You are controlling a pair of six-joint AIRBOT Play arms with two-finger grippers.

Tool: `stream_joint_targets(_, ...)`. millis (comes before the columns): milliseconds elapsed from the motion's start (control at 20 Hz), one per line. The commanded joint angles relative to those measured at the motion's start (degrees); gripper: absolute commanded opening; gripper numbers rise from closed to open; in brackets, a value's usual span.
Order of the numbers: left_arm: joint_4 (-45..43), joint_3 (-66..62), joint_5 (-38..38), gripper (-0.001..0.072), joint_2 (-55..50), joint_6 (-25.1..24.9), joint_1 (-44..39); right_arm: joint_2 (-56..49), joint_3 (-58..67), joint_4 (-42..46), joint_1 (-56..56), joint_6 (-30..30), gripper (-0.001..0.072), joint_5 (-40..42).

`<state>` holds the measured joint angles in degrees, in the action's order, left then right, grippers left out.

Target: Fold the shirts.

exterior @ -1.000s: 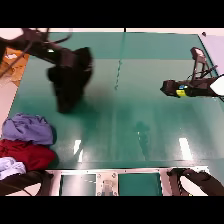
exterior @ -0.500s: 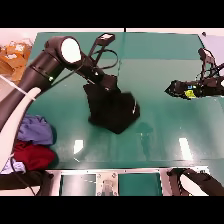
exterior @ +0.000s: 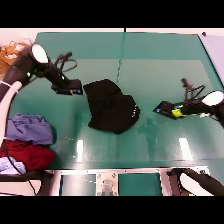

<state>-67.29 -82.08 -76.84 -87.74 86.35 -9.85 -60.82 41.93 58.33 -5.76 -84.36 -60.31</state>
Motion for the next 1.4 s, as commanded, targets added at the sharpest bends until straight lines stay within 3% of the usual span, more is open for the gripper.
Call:
stream_joint_targets(0,11.98,10.29,12.83,0.0627,-4.28,-5.46,1.77,-6.67,-4.72,-9.92,6.69,6.84,0.0546,9.22)
stream_joint_targets(200,26.47,11.41,20.31,0.0626,-10.97,-15.06,1.68,-13.84,0.22,-13.99,12.02,7.10,0.0545,12.41)
stream_joint_targets(450,39.63,11.37,34.95,0.0624,-14.12,-22.62,1.68,-15.23,2.21,-15.08,14.36,7.10,0.0545,12.35)
stream_joint_targets(500,43.43,11.32,35.26,0.0480,-15.02,-24.76,1.68,-15.39,2.23,-15.08,14.69,7.10,0.0539,12.35)
stream_joint_targets(550,46.29,11.04,33.73,0.0227,-15.82,-27.80,1.68,-15.50,2.23,-15.06,14.69,7.13,0.0449,12.35)
stream_joint_targets(600,47.04,10.56,31.41,0.0048,-15.82,-30.18,1.68,-15.50,2.23,-15.02,14.60,7.58,0.0252,12.35)
stream_joint_targets(650,45.97,9.35,28.22,0.0024,-15.50,-31.39,2.01,-15.50,2.36,-14.95,14.01,8.94,0.0123,12.28)
stream_joint_targets(700,43.25,7.67,25.00,0.0023,-15.06,-31.06,2.54,-15.45,2.91,-14.23,13.00,10.43,0.0013,11.74)
stream_joint_targets(900,20.96,3.02,18.10,0.0022,-4.98,-19.28,6.36,-12.52,9.73,-11.72,6.27,11.21,0.0014,5.01)
stream_joint_targets(1100,17.03,2.91,10.93,0.0022,12.02,-16.65,8.35,-2.40,20.90,-11.76,2.12,11.56,0.0013,0.57)
stream_joint_targets(1350,13.03,2.91,9.40,0.0023,34.77,-9.86,8.41,12.11,35.04,-11.78,-2.86,11.32,0.0014,1.29)
